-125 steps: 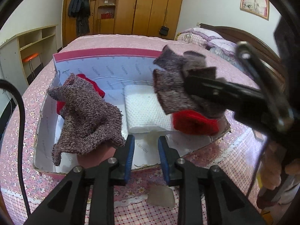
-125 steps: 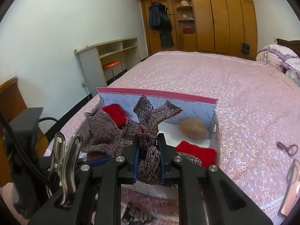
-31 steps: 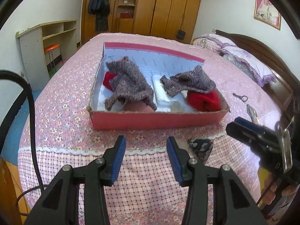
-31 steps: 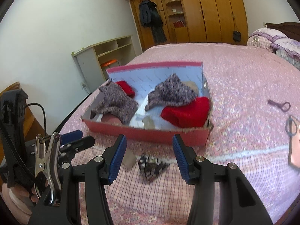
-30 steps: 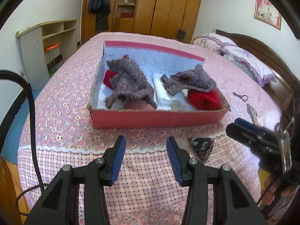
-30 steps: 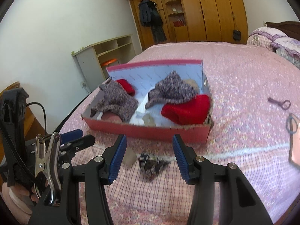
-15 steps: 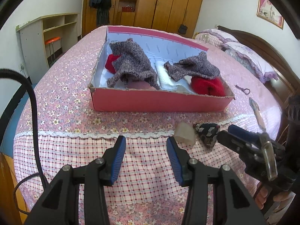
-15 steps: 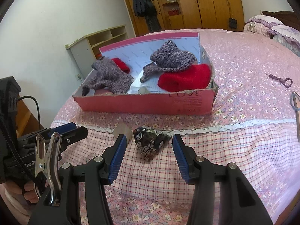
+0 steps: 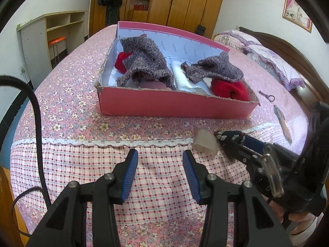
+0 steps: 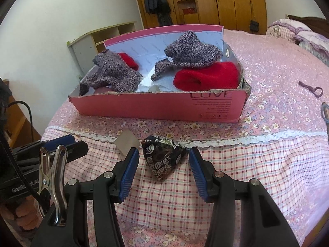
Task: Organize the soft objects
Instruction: 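Grasp the black patterned pouch with the right gripper while the left approaches the beige cup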
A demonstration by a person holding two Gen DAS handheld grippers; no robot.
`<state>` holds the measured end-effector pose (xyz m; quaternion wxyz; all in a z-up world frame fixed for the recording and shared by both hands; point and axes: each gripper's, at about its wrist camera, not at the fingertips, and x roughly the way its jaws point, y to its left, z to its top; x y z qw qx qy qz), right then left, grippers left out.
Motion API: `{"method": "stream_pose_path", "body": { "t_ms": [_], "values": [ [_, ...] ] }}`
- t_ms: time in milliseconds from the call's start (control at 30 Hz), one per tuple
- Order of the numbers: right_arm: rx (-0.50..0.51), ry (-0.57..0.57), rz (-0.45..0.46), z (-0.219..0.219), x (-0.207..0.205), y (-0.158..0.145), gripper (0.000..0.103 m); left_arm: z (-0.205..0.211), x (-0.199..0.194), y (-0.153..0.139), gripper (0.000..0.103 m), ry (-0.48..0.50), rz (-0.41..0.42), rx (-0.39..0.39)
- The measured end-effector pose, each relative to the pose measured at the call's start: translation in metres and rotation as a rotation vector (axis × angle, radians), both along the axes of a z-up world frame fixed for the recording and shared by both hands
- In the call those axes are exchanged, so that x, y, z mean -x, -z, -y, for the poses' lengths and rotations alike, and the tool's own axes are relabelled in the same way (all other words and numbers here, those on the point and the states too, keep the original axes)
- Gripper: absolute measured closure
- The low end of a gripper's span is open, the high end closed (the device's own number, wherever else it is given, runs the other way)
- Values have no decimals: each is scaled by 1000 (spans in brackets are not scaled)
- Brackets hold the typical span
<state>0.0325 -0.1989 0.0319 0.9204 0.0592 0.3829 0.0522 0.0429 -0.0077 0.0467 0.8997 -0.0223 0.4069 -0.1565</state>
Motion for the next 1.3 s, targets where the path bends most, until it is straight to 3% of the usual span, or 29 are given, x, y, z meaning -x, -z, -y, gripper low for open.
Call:
{"method": "stream_pose_path", "body": {
  "t_ms": [67, 300, 633, 1133, 1300],
  "values": [
    [4, -3, 3, -1, -1, 2, 61, 1, -1, 1, 56, 1, -1, 1],
    [0, 7, 27, 5, 5, -3, 69, 2, -1, 1, 56, 5, -3, 3],
    [80, 77, 55, 21, 19, -11, 70, 17, -1, -2, 56, 29, 4, -1],
    [-21, 86, 33, 41, 15, 7, 70, 67, -14, 13, 57, 105, 17, -37],
    [-35, 84, 1, 41, 12, 14, 66, 76, -16, 22, 64, 112, 17, -67]
  ]
}}
